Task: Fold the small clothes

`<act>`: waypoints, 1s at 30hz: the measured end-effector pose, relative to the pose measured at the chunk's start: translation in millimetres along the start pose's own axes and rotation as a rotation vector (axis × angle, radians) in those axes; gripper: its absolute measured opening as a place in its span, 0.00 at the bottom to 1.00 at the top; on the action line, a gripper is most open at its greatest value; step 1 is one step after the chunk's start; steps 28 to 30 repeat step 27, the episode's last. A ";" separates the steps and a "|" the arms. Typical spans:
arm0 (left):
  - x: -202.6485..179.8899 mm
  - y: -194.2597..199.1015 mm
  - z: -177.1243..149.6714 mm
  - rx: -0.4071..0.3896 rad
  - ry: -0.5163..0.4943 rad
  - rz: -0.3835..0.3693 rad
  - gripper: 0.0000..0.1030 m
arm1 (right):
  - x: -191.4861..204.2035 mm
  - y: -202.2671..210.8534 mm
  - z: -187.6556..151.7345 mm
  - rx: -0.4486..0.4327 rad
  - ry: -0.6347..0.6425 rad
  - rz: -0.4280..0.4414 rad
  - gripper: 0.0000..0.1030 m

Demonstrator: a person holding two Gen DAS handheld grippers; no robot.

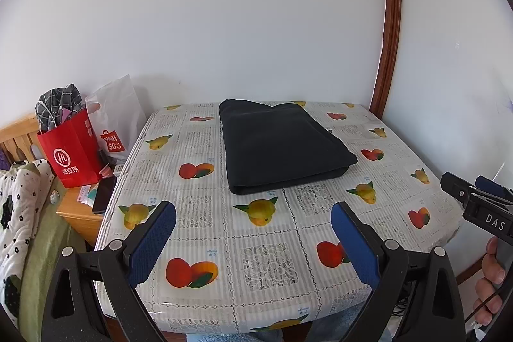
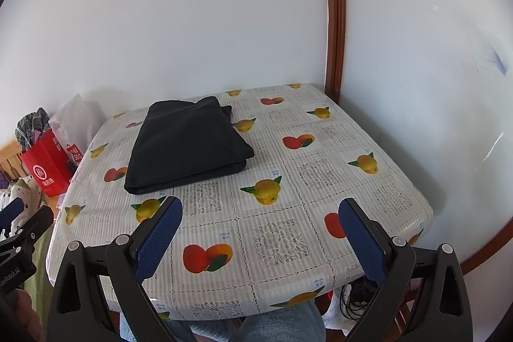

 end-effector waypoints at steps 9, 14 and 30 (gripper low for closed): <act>0.5 0.4 -0.3 0.000 0.004 -0.002 0.95 | -2.0 0.0 1.1 -0.004 -0.005 -0.009 0.94; 1.6 0.5 -0.3 -0.001 0.003 -0.002 0.95 | -1.9 0.1 1.1 -0.002 -0.010 -0.004 0.94; 15.8 -17.1 -4.8 0.017 0.047 -0.017 0.95 | 11.3 -8.3 1.9 -0.004 0.033 -0.009 0.94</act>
Point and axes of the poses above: each gripper's, at about its wrist camera, not at the fingertips, and y roughly against the way its jaws point, x to its left, z to its top, the point moved 9 cm from there along -y, roughly the way its jaws point, and after that the axes turned 13 degrees about x, right-handed, at the moved point
